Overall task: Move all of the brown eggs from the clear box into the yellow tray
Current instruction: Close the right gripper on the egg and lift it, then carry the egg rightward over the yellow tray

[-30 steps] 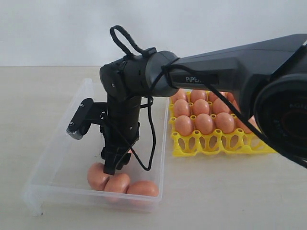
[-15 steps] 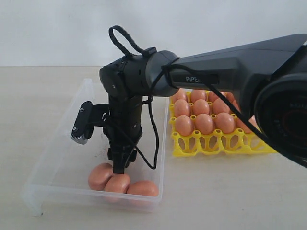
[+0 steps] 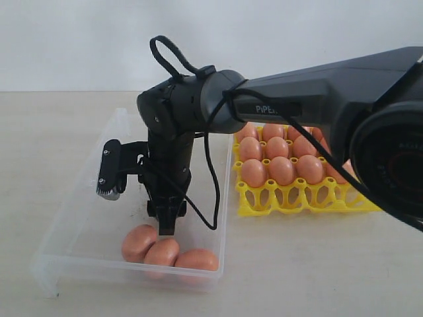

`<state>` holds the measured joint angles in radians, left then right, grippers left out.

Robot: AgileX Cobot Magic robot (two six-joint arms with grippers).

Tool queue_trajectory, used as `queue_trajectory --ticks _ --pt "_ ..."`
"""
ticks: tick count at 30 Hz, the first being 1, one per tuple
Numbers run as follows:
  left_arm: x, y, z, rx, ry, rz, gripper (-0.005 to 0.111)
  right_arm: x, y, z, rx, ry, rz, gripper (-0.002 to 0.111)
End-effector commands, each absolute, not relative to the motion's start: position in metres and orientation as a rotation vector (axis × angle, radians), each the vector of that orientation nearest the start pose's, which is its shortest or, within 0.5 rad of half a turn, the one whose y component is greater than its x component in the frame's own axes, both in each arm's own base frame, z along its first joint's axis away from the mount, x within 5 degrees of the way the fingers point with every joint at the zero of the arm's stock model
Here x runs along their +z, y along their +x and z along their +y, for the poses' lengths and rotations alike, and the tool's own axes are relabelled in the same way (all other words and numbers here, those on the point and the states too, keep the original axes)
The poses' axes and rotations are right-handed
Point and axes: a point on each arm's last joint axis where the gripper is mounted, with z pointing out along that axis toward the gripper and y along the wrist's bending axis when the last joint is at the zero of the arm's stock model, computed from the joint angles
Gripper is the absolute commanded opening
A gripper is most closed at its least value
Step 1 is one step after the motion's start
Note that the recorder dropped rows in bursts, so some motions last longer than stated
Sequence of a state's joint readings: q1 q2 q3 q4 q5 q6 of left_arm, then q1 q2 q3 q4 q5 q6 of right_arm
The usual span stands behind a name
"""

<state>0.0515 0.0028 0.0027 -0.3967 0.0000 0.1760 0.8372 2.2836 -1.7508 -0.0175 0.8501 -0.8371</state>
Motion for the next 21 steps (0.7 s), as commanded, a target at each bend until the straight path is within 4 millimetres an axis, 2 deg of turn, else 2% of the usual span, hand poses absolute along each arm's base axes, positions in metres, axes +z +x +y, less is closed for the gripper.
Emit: queue_trajectory --ticks 1,3,5,6,7,12,15,18,21 --pt "0.213 0.056 0.003 -0.140 -0.198 1.472 0.004 0.138 0.319 0.351 -0.040 -2.155 1.878 0.052" --pt "0.213 0.056 0.003 -0.140 -0.198 1.472 0.004 0.138 0.319 0.351 -0.040 -2.155 1.878 0.039" --pt "0.213 0.056 0.003 -0.140 -0.198 1.472 0.004 0.137 0.318 0.352 -0.015 -2.140 1.901 0.021" --pt "0.213 0.056 0.003 -0.140 -0.198 1.472 0.004 0.137 0.316 0.352 0.010 -2.127 1.928 0.004" --pt "0.213 0.056 0.003 -0.140 -0.198 1.472 0.004 0.137 0.315 0.353 0.044 -2.098 1.965 0.000" --pt "0.213 0.056 0.003 -0.140 -0.198 1.472 0.004 0.141 0.323 0.347 0.150 -1.889 2.137 0.000" --pt "0.213 0.056 0.003 -0.140 -0.198 1.472 0.004 0.148 0.332 0.339 0.305 -1.692 2.199 0.000" --pt "0.213 0.056 0.003 -0.140 -0.198 1.472 0.004 0.159 0.337 0.331 0.423 -1.526 2.154 0.000" --pt "0.213 0.056 0.003 -0.140 -0.198 1.472 0.004 0.171 0.335 0.322 0.442 -1.417 2.079 0.000"
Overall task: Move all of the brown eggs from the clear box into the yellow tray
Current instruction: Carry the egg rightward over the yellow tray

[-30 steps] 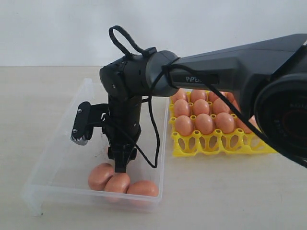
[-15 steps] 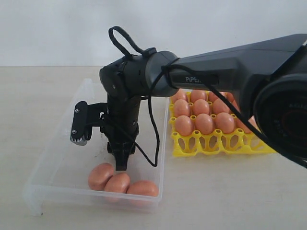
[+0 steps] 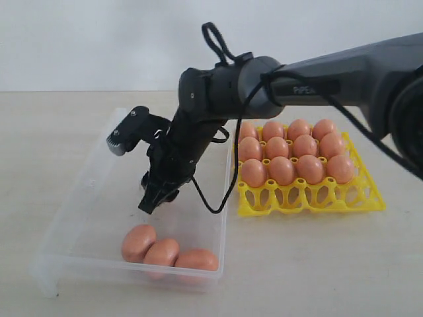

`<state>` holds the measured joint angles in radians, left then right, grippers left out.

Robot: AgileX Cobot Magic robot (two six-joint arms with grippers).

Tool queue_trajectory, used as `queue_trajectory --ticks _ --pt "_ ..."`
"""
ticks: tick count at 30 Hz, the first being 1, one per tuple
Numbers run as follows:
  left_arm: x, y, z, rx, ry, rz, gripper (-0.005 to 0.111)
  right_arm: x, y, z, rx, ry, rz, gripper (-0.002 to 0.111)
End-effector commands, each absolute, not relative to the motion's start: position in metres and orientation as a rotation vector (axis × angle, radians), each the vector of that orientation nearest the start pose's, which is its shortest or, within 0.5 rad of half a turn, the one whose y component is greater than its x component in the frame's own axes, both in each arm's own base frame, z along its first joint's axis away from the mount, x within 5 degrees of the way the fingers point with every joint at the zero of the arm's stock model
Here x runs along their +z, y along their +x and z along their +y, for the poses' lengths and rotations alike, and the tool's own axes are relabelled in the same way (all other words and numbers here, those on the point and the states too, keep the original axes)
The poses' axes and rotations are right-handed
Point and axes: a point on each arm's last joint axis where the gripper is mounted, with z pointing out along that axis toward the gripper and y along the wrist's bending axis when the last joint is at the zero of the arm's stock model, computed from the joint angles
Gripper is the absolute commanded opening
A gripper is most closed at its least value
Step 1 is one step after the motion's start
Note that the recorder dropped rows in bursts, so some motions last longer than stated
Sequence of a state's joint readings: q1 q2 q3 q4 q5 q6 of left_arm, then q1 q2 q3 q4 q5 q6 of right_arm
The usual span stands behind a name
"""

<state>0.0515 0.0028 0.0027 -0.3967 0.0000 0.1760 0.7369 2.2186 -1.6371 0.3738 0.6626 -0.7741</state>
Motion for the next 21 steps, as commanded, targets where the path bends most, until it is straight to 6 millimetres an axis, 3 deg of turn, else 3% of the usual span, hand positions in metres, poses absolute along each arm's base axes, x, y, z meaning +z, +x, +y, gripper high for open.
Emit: queue_trajectory --ticks 1,6,14,16,19,21 --pt "0.213 0.056 0.003 -0.140 -0.198 1.472 0.004 0.176 0.333 0.318 0.434 -1.377 2.052 0.000" --pt "0.213 0.056 0.003 -0.140 -0.198 1.472 0.004 0.201 0.319 0.291 0.348 -1.135 1.947 0.000" --pt "0.213 0.056 0.003 -0.140 -0.198 1.472 0.004 0.218 0.294 0.246 0.199 -0.924 1.911 0.000" --pt "0.213 0.056 0.003 -0.140 -0.198 1.472 0.004 0.232 0.289 0.238 0.230 -0.811 1.908 0.000" --pt "0.213 0.056 0.003 -0.140 -0.198 1.472 0.004 0.269 0.284 0.229 0.293 -0.626 1.831 0.000" --pt "0.213 0.056 0.003 -0.140 -0.198 1.472 0.004 0.282 0.276 0.211 0.313 -0.428 1.768 0.000"
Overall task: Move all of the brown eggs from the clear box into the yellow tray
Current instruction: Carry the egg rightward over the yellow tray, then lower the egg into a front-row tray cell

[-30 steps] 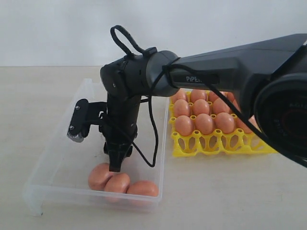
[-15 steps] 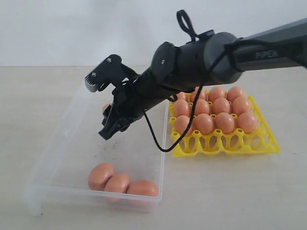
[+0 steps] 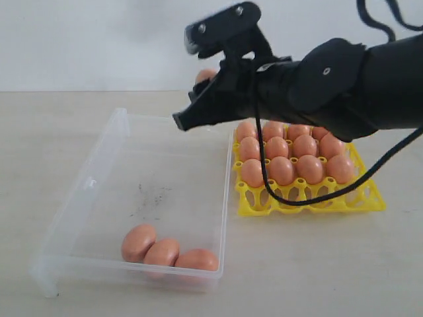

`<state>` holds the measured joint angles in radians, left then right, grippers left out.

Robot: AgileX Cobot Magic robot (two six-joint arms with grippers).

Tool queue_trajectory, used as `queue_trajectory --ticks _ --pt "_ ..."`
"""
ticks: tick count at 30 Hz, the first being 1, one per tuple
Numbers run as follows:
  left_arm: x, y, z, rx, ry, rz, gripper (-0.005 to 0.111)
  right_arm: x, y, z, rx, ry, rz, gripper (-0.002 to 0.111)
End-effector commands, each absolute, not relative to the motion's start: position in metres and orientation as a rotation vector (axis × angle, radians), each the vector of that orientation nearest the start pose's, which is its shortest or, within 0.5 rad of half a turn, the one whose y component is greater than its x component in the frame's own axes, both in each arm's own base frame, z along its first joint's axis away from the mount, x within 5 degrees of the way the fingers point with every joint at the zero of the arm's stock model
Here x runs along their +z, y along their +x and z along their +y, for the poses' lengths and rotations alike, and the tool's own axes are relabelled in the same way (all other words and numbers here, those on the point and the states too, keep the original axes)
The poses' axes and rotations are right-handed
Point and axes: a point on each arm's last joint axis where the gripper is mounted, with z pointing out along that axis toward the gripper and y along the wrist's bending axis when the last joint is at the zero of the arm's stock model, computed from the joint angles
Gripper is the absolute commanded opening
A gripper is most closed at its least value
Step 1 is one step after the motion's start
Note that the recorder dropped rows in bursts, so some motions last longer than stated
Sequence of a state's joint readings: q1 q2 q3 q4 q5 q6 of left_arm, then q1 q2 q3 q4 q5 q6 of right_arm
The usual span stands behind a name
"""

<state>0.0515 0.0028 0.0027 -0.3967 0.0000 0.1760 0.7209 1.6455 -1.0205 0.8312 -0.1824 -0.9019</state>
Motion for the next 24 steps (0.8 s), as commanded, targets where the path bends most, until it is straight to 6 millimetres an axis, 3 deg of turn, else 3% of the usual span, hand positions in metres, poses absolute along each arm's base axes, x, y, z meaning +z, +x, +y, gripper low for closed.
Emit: queue_trajectory --ticks 1,4,10,17,21,24 --pt "0.213 0.056 0.003 -0.140 -0.198 1.472 0.004 0.286 0.273 0.205 0.318 -0.386 1.731 0.000" --pt "0.213 0.056 0.003 -0.140 -0.198 1.472 0.004 0.280 0.250 0.186 0.319 -0.389 1.604 0.000" --pt "0.213 0.056 0.003 -0.140 -0.198 1.472 0.004 0.227 0.220 0.150 0.340 -0.486 1.528 0.000" --pt "0.213 0.056 0.003 -0.140 -0.198 1.472 0.004 0.194 0.225 0.102 0.340 -0.503 1.640 0.000" --pt "0.213 0.056 0.003 -0.140 -0.198 1.472 0.004 0.176 0.230 0.101 0.485 -0.745 1.632 0.000" --pt "0.213 0.056 0.003 -0.140 -0.198 1.472 0.004 0.167 0.235 0.103 0.666 -0.831 1.573 0.000"
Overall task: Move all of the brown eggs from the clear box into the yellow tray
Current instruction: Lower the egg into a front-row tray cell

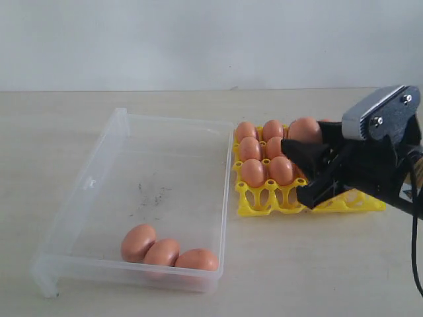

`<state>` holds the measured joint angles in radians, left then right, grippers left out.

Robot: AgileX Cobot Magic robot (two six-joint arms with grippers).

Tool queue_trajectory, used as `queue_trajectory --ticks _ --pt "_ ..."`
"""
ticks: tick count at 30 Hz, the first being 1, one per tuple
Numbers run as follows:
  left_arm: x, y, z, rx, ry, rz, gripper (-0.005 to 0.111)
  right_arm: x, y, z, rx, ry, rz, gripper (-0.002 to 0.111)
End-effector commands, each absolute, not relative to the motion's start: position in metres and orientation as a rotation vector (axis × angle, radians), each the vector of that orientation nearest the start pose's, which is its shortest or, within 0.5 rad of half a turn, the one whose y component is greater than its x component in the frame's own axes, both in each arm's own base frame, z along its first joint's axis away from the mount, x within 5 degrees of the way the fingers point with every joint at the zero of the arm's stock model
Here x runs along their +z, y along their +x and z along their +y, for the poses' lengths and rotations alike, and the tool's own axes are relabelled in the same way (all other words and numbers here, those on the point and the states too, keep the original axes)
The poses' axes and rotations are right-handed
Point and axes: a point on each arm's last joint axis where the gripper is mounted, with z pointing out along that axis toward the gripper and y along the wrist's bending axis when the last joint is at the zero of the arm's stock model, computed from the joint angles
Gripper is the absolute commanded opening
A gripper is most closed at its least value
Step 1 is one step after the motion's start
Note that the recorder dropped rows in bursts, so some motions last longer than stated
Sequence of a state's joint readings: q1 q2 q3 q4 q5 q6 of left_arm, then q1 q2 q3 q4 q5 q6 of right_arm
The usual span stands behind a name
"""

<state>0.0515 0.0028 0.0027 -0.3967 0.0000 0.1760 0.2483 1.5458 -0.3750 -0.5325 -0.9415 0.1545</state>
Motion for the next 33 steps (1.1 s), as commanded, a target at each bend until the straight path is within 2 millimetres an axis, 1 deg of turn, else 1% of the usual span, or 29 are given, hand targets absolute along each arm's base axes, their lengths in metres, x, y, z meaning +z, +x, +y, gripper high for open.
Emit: queue_trajectory --ticks 1,2,5,8,16,19,23,26,33 --pt "0.213 0.056 0.003 -0.140 -0.198 1.472 0.004 0.165 0.238 0.103 0.712 -0.852 1.556 0.000" --pt "0.213 0.056 0.003 -0.140 -0.198 1.472 0.004 0.159 0.241 0.104 0.779 -0.878 1.560 0.000" --pt "0.213 0.056 0.003 -0.138 -0.196 1.472 0.004 0.146 0.254 0.105 0.880 -0.922 1.600 0.000" --pt "0.213 0.056 0.003 -0.138 -0.196 1.472 0.004 0.132 0.264 0.106 0.905 -0.919 1.635 0.000" --pt "0.213 0.056 0.003 -0.138 -0.196 1.472 0.004 0.105 0.277 0.107 0.922 -0.910 1.711 0.000" --pt "0.213 0.056 0.003 -0.138 -0.196 1.472 0.004 0.101 0.282 0.107 0.937 -0.895 1.727 0.000" --pt "0.213 0.056 0.003 -0.138 -0.196 1.472 0.004 0.104 0.286 0.108 0.936 -0.887 1.719 0.000" --pt "0.213 0.056 0.003 -0.138 -0.196 1.472 0.004 0.101 0.289 0.107 0.924 -0.875 1.766 0.000" --pt "0.213 0.056 0.003 -0.138 -0.196 1.472 0.004 0.101 0.294 0.107 0.920 -0.862 1.798 0.000"
